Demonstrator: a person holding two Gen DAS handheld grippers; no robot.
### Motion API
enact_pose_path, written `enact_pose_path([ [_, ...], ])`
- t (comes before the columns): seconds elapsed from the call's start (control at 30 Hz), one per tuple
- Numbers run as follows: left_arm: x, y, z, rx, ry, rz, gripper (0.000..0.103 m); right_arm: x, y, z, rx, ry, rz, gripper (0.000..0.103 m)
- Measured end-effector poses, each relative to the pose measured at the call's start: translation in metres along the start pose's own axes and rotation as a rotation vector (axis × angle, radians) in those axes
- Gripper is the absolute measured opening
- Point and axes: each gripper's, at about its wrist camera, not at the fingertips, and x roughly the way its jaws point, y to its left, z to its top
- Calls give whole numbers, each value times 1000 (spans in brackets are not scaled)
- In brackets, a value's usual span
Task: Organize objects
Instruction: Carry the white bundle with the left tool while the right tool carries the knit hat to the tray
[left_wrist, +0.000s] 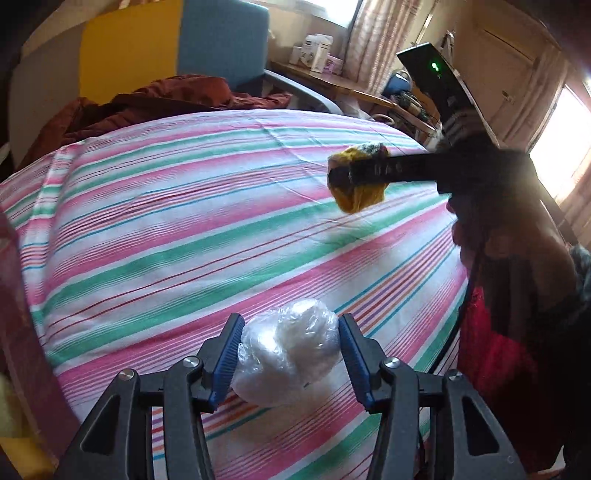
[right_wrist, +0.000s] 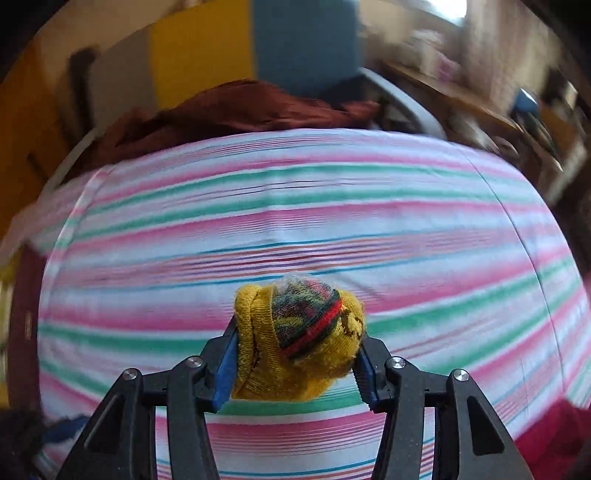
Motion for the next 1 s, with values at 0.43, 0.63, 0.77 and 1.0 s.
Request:
enact_pose_path([
  [0.43,-73,20,-5,-33,-144,79,53,-45,73,-8,-230,-127,-23,54],
  [0.63,-102,32,-13,-70,-190,102,53,-69,102,-16,-284,-169,-19,54],
  [0.77,-122,41,-18,-90,-227,117,53,-82,121,-20,-312,-192,-3,54],
  [1.0,-151,62,-33,-141,-268,158,53,-99,150,-24,-338,-207,56,54],
])
